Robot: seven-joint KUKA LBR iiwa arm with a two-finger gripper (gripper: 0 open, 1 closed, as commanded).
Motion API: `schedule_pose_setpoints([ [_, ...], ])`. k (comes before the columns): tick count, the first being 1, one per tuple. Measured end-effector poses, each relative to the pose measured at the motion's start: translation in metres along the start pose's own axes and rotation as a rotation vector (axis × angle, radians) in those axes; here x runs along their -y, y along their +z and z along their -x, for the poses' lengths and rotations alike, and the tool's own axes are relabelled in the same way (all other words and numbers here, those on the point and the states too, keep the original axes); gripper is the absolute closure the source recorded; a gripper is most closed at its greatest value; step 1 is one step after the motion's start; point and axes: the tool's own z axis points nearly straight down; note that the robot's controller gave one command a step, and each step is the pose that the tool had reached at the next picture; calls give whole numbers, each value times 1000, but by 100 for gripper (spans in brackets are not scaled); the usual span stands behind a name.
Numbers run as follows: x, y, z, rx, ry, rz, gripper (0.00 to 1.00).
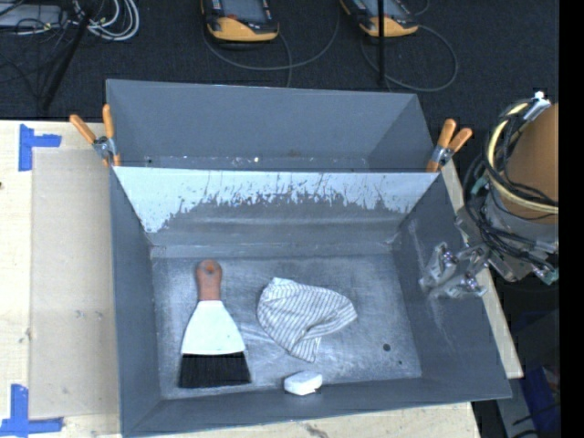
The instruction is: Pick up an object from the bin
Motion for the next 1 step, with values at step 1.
schedule_pose_setpoints([
  [1, -21, 110, -23, -8, -46, 8, 0],
])
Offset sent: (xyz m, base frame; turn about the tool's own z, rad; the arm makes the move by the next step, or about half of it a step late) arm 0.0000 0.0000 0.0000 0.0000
